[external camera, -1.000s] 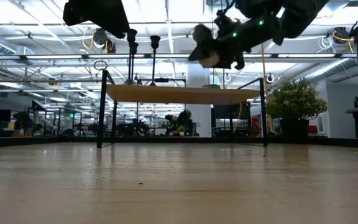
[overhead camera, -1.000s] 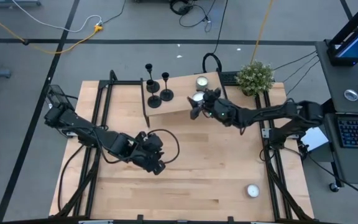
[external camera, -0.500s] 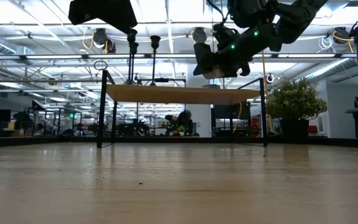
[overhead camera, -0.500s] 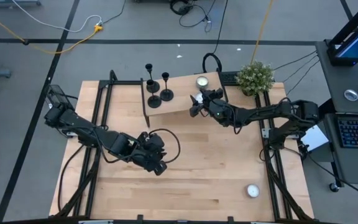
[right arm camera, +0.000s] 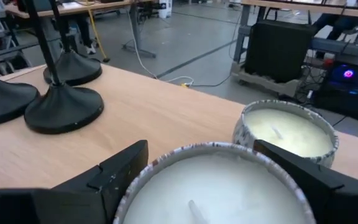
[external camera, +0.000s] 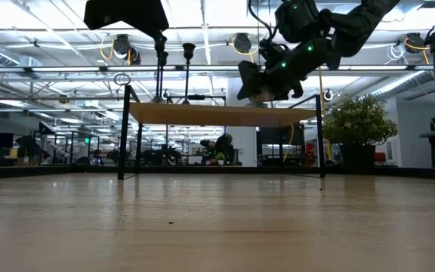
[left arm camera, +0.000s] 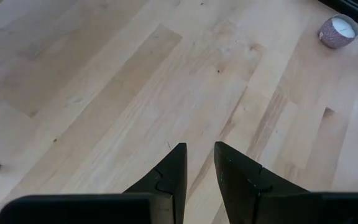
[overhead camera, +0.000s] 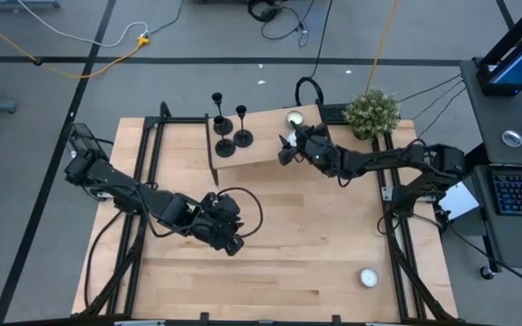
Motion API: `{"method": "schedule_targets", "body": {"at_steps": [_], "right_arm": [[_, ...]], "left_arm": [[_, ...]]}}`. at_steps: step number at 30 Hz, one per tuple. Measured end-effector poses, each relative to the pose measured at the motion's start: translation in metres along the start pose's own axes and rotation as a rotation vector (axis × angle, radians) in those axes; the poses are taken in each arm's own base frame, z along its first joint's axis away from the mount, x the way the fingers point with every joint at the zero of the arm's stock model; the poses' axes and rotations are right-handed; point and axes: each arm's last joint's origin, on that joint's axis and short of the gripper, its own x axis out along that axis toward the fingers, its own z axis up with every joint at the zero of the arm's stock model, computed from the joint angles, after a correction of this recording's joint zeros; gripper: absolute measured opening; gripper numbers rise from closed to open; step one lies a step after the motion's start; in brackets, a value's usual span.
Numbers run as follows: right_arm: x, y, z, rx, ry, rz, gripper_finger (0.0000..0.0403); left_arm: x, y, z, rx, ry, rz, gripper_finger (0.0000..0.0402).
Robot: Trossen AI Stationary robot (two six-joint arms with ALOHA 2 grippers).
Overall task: Pick & Place candle stick holders
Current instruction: Put the left red and white scented candle on the shelf, then put the pink scented candle on the shelf
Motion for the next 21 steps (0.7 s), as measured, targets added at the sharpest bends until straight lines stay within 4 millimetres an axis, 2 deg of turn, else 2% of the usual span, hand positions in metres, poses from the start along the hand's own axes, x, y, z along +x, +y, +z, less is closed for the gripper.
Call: {"method": "schedule_targets", "body": {"at_steps": [9,17,21], "right_arm": [[0.0062,-0.0081,-0.0023,0.001,0.055,0.064,0.0286],[0.0077,-0.01,-0.0001,0.002,0.039,0.06,0.0287],[0.0075,-0.0088,0.0063,0.0,-0.022,0.069,0.0287]], "left_arm": [[-0.0001,-0.0001,0.0001,0.004,0.0,-0.001,0.0086],[-0.0001,0.0,0.0,0.006,0.001,-0.001,0.0086],[-0.0001,-0.0001,0.0001,0.006,0.001,-0.001,0.0086]]}}
